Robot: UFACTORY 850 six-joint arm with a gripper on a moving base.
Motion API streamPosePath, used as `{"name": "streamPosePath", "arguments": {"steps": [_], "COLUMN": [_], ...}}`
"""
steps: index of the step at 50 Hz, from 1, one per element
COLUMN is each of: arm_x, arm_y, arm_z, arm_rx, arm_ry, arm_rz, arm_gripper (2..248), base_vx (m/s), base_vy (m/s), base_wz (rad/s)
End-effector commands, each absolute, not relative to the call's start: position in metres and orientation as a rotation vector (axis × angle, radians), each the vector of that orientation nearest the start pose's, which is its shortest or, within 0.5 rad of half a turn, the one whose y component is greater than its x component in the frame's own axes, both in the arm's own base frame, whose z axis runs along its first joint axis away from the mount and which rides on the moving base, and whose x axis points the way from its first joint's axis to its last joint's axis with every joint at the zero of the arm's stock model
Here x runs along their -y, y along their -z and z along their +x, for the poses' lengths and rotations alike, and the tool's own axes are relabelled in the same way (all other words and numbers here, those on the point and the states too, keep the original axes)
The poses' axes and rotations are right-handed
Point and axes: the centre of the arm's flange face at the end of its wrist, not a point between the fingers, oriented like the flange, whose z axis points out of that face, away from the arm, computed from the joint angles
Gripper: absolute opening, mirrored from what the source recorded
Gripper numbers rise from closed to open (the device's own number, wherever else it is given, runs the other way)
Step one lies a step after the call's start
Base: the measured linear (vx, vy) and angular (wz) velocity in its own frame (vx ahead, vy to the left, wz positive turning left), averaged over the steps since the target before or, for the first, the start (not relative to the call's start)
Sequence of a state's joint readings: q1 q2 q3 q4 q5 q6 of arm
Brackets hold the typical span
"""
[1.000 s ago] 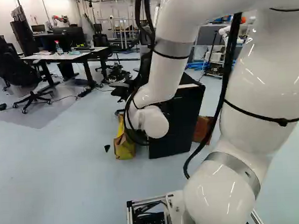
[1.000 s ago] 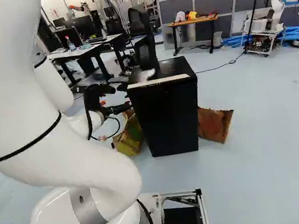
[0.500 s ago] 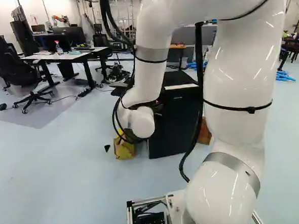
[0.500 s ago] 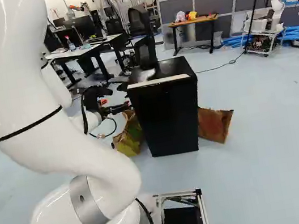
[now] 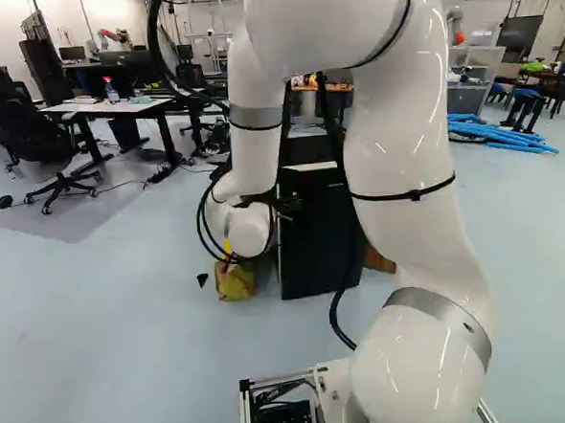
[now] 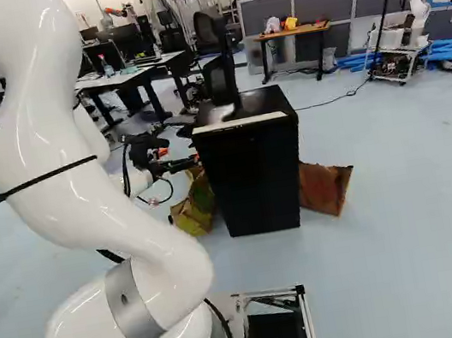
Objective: Grab a drink from the fridge
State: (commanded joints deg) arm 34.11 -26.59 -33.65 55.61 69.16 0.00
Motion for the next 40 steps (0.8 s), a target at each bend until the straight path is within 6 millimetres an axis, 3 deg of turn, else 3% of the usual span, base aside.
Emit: {"name": "streamPosePath", "arguments": {"steps": [12,30,40], "arm_x": [-0.190,-0.197,-0.194], "arm_y": [-0.266,-0.264,-0.262], "arm_z": [0.415,0.448,0.456], "arm_rx": [-0.697,-0.899,-0.993], "arm_ry": [1.993,2.060,2.066], "arm_rz": [-2.575,-2.518,-2.511], "arm_gripper": [247,247,247], "base_vx": [0.000,0.000,0.000], "base_vy": [0.000,0.000,0.000], "base_wz": [0.000,0.000,0.000]}}
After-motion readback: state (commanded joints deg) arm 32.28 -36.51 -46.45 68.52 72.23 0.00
